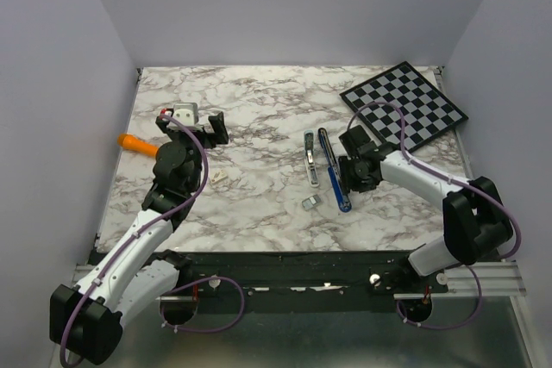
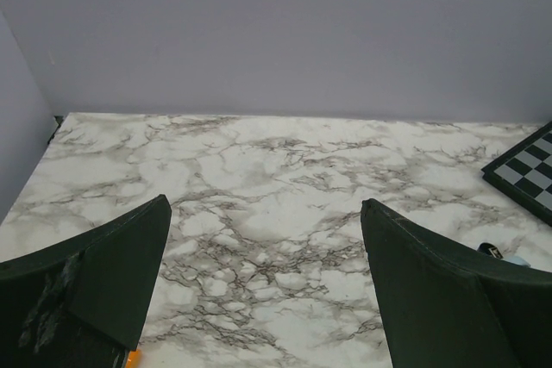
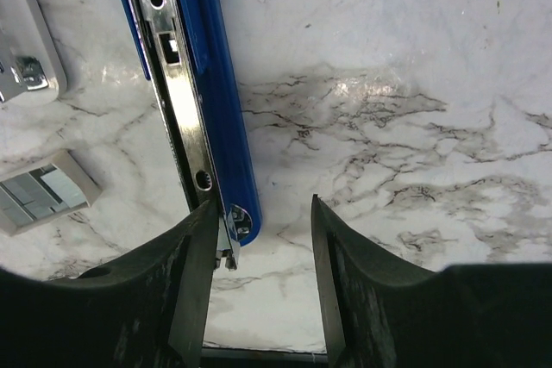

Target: Load the staples into the stapler

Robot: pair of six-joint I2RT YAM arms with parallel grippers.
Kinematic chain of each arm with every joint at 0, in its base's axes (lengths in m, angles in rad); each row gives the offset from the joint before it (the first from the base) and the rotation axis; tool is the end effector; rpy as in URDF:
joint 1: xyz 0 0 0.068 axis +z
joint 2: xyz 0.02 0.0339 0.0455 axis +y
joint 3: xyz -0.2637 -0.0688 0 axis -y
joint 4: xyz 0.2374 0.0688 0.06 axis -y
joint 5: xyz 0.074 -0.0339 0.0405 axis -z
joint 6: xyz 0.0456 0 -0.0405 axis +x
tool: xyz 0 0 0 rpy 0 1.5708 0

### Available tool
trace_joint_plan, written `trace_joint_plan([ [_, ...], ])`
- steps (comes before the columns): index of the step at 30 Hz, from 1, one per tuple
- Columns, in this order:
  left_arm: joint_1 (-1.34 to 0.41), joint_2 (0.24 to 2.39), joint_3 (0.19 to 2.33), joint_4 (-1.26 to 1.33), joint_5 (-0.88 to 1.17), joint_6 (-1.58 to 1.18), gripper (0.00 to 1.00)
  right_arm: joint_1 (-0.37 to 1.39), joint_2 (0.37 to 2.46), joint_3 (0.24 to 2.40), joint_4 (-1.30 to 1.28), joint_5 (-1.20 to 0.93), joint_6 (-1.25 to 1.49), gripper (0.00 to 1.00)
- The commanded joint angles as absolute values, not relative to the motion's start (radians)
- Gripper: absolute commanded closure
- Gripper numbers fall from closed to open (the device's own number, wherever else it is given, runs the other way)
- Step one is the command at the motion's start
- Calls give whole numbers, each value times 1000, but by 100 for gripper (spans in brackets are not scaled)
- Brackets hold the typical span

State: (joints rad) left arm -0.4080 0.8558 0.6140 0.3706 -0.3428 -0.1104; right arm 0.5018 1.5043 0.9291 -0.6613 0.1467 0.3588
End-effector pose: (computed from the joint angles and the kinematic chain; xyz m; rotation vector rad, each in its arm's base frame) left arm 0.1970 -0.0684 0.3290 -0.0663 1.4504 -0.1771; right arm 0.2429 0.1257 0.1853 -0.1641 2.7728 0.0100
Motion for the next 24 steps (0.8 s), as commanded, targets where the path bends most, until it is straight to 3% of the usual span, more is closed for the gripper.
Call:
trace_joint_plan([
  [1,-413,838,609,384,-319,-129,1,502,1462,908,-718,112,368,45],
  [9,-416,825,607,387,-319,-133,1,502,1405,917,-753,80,374,44],
  [14,-437,816,620,351,-325,-112,1,496,1419,1046,-788,121,356,40],
  [20,-439,815,751,54,-174,-132,1,443,1567,1264,-790,101,301,25],
  [24,-452,790,811,-157,-78,-207,1,417,1718,1455,-808,87,285,25],
])
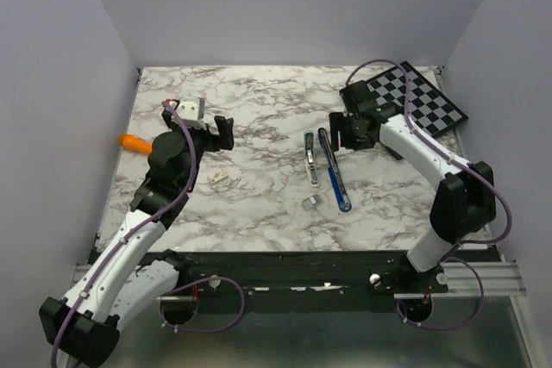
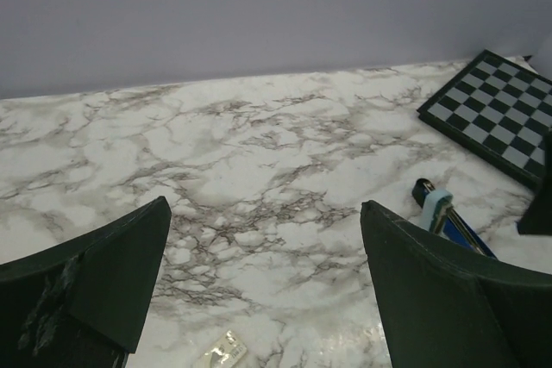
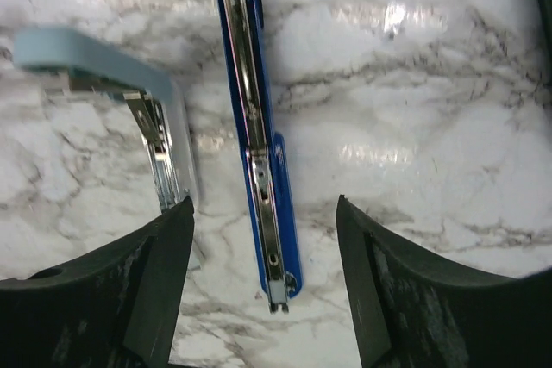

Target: Load the staples into the stapler

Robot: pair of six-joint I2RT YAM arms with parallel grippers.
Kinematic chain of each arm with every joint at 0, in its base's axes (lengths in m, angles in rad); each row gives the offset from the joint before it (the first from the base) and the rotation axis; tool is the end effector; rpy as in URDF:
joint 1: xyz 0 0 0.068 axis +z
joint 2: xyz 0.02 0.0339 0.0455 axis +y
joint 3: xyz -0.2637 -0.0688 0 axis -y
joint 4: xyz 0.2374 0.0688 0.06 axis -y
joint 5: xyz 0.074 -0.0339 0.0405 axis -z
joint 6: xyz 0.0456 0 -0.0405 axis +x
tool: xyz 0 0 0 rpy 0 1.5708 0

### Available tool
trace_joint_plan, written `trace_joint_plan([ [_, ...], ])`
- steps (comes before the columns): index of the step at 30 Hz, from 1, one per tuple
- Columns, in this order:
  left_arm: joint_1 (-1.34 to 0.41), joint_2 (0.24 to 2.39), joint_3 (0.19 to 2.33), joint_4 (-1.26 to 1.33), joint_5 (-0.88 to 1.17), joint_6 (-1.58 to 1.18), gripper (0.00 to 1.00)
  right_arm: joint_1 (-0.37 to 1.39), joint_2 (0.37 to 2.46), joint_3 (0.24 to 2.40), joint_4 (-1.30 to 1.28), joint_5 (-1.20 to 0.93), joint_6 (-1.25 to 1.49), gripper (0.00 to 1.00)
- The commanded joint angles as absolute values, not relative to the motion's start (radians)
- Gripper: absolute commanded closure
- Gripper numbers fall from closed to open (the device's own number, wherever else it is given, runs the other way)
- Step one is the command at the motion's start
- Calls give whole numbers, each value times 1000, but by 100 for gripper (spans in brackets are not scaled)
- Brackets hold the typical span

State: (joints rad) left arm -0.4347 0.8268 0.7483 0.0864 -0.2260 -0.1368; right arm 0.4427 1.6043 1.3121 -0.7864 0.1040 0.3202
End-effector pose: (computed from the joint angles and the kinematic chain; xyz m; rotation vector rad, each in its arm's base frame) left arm 0.1868 -0.0755 0.3497 0.0550 1.5686 -0.2733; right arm 0.3001 0.1370 0.2609 -0.1274 2.6417 0.1195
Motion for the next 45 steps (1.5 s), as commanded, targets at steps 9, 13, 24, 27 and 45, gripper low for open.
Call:
trace_joint_plan([
  [9,-566,741,825,-434,-31,-345,1,407,2077,1790,-844,64,252,31],
  [13,-609,713,815,-480,-37,-411,1,408,2164,1841,-833,61,256,34],
  [24,-690,755,732,-401,46,-564,1,407,2244,1810,-762,72,250,61],
  [27,-713,802,718,-332,80,-632,1,407,2201,1787,-752,101,239,74],
  [45,-900,1422,870,150,179,-949,18,408,1876,1480,-520,225,282,94],
])
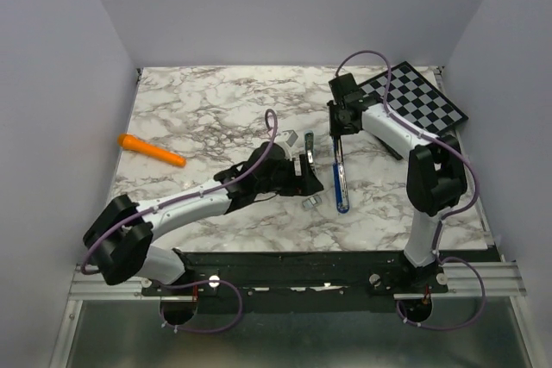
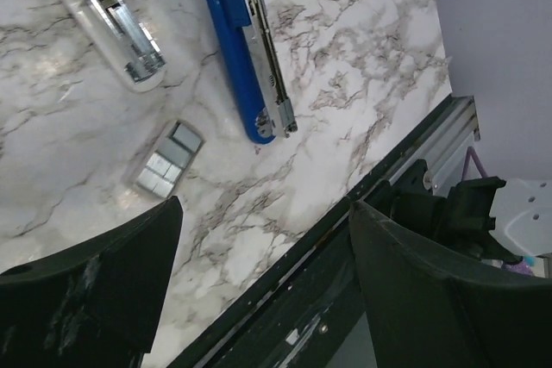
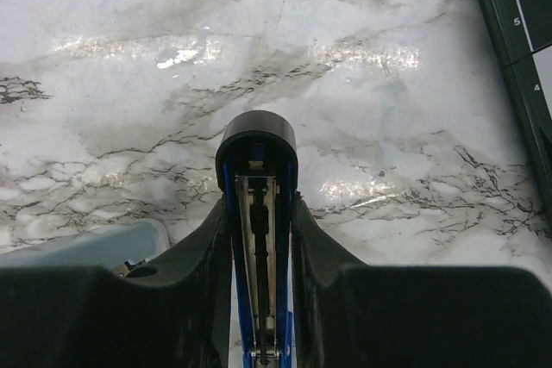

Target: Load the staples into the stapler

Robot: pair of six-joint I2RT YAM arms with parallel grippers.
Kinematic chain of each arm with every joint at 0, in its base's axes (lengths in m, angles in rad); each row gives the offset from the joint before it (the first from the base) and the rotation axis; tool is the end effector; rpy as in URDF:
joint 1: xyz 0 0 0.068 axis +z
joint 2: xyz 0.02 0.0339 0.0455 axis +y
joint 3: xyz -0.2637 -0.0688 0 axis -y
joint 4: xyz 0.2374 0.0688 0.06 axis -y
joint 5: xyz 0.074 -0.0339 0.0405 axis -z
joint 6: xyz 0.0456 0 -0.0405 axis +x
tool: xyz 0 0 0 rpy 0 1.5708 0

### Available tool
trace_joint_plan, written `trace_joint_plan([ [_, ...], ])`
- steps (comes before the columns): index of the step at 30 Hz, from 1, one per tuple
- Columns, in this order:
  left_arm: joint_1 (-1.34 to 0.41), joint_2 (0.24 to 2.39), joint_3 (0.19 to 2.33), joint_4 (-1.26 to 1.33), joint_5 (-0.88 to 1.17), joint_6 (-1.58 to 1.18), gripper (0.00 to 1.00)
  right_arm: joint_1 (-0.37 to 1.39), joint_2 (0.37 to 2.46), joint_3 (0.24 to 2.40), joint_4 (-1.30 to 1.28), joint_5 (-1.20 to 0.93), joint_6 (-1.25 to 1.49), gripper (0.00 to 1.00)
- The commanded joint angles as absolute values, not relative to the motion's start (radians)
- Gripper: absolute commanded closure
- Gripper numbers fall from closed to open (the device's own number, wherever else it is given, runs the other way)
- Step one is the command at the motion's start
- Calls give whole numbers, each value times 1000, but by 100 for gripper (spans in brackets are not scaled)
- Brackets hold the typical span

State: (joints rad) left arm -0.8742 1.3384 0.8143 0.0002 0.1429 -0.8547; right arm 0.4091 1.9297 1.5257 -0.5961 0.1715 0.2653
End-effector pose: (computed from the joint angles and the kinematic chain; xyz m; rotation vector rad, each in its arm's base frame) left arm 0.1862 -0.2327 0.2437 0.1185 2.3193 -1.1266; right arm 0.3873 0.1594 0.2222 -0.1190 2.5462 0.0406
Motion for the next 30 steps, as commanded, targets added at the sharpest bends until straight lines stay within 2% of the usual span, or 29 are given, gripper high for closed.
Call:
trace_joint_plan([
  [1,-908,1469,870,176,187,-972,18,407,1864,1468,-502,233,282,94],
  [5,-933,1581,870,293,199,-1061,27,407,1845,1422,-463,268,281,94],
  [14,-988,1779,956,373,236,-1154,34,405,1821,1394,-416,281,305,97],
  [19,-1002,1807,951,373,215,-1177,51,407,1807,1384,-384,311,305,97],
  [22,-1005,1819,940,383,196,-1203,53,407,1804,1379,-370,333,298,97],
  [24,-1005,1832,937,387,183,-1216,58,407,1801,1376,-362,339,296,96],
  [30,-1005,1884,963,371,183,-1218,61,408,1789,1364,-338,339,298,97],
])
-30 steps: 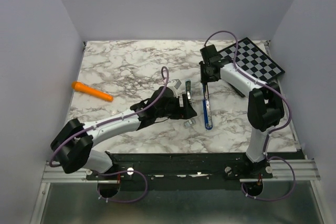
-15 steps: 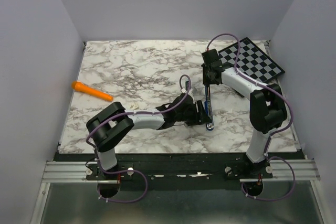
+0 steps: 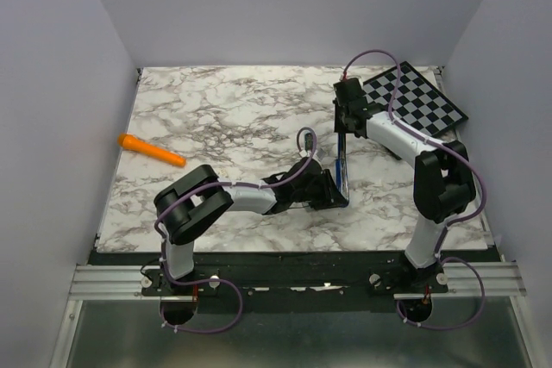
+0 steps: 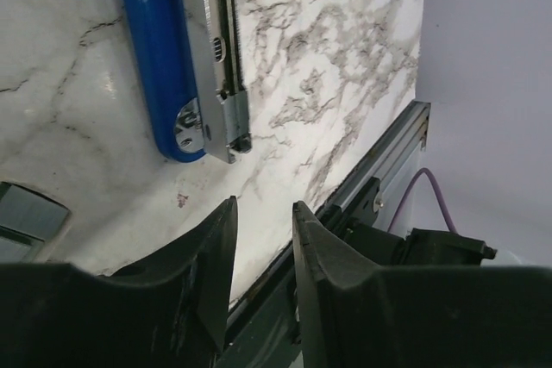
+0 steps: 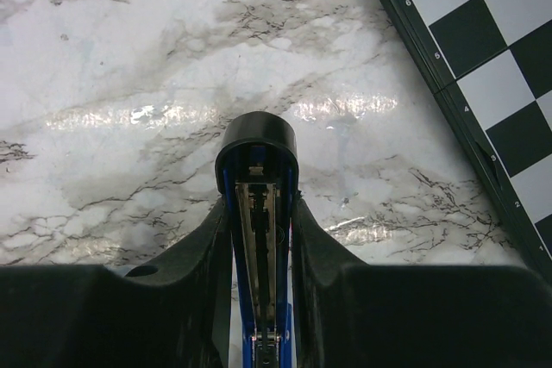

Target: Load the staples into the stapler

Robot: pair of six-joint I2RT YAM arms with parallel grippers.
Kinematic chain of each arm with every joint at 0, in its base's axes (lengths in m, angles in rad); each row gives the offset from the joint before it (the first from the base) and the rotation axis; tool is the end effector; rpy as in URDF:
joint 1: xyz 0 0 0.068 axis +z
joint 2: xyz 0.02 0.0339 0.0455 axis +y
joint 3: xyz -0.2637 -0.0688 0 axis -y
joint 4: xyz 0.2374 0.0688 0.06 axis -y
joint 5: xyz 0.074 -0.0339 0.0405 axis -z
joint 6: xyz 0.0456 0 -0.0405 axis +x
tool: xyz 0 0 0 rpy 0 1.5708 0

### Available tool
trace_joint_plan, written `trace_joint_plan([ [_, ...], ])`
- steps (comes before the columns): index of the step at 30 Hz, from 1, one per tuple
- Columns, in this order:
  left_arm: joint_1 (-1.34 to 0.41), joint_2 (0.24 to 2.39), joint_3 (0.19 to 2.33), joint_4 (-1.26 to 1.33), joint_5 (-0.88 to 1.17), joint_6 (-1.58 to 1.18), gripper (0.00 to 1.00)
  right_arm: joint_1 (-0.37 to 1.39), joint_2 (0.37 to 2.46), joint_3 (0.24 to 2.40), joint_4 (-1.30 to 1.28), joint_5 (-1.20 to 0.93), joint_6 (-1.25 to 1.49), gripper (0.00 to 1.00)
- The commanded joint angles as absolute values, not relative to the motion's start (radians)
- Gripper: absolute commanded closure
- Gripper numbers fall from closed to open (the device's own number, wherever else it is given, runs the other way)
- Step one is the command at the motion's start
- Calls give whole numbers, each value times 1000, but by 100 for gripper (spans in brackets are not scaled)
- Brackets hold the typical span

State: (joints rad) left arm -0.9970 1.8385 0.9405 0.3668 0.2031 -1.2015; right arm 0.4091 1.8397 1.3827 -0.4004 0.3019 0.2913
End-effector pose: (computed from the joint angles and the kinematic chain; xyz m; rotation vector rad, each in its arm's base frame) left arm 0.2023 -0.3300 0.1594 -0.1095 2.4879 -1.3826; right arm 0.3783 0.1493 0.2279 -0.0054 2.3777 -0.0357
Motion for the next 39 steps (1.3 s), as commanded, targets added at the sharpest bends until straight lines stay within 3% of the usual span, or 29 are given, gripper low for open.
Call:
trace_joint_plan([
  [1,-1005,1893,971,367,181,-1216,62,407,1789,1364,-333,337,296,97],
  [24,-985,1959,1006,368,127,-1221,65,407,1779,1321,-290,339,307,97],
  [39,-963,2000,1042,333,135,-1239,75,407,1657,1204,-261,285,337,96],
])
